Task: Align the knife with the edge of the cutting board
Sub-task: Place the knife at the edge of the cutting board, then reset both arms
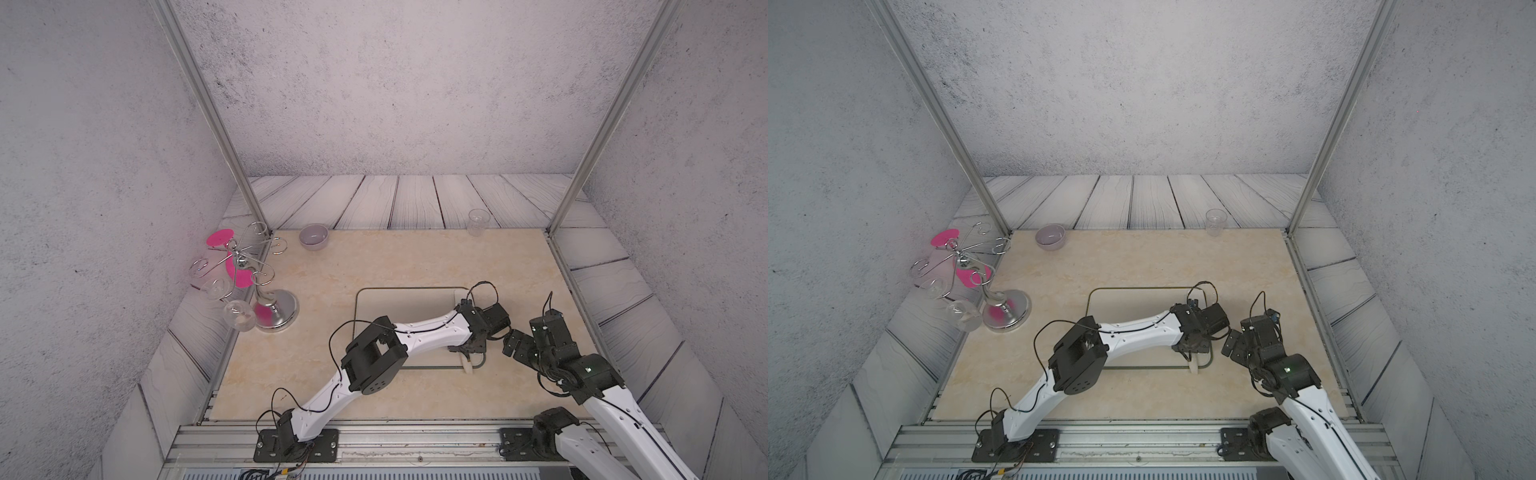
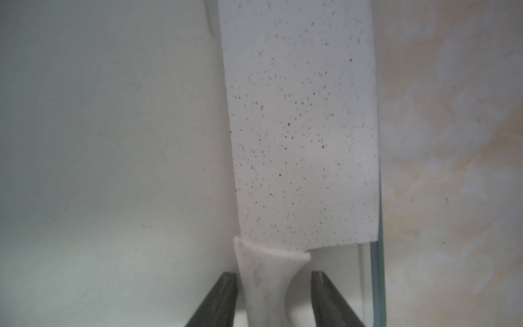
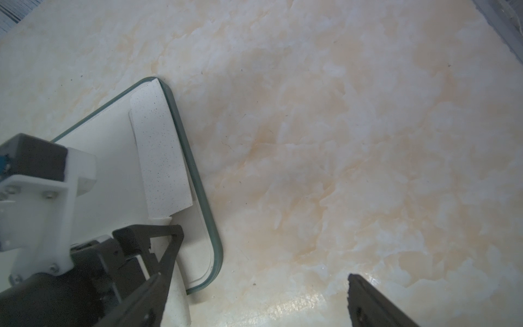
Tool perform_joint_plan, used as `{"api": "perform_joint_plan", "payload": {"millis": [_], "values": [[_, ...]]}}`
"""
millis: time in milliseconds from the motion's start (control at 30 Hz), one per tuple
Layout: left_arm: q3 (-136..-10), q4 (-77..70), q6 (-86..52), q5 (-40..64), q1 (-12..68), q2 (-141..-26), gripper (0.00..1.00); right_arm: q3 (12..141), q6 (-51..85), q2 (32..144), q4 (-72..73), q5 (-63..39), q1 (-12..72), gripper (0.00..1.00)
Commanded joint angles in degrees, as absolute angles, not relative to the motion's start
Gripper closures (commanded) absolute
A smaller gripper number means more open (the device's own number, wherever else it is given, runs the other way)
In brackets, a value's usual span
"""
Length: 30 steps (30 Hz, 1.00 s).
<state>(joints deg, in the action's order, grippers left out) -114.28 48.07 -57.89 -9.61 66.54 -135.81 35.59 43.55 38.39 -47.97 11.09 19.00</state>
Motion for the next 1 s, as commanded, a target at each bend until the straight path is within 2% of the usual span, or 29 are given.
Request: {"api": "perform_joint_plan", "payload": {"millis": [0, 200, 300, 333, 400, 700, 833, 967], "values": [[-114.3, 49.2, -56.5, -11.6, 65.9, -131.9, 0.41, 35.3, 43.8, 38.3, -48.4, 11.9, 19.3, 0.01], [-111.2, 48.9, -54.2, -13.0, 64.3, -124.1, 0.35, 36.7, 43.6, 39.1, -49.0, 12.6, 19.2, 0.01], [-107.6, 48.2, -53.0, -13.4, 63.0, -119.4, 0.27, 37.0, 43.8, 39.7, -48.1, 12.5, 19.2, 0.01], [-106.0, 48.0, -52.5, -13.3, 62.4, -117.6, 0.21, 37.2, 43.9, 40.1, -47.7, 12.4, 19.2, 0.01], [-103.0, 47.9, -51.3, -13.8, 61.1, -113.6, 0.01, 37.6, 44.0, 41.0, -46.2, 11.8, 19.2, 0.01], [-84.7, 45.4, -41.3, -14.2, 49.9, -91.3, 0.0, 38.2, 42.8, 44.4, -35.8, 16.7, 19.2, 0.01], [-73.0, 42.4, -36.1, -15.7, 42.6, -81.0, 0.0, 37.6, 40.5, 46.3, -29.2, 23.8, 19.2, 0.01], [-59.7, 37.1, -30.3, -22.1, 36.4, -70.1, 0.0, 36.5, 34.0, 49.5, -19.9, 33.5, 19.2, 0.01]]}}
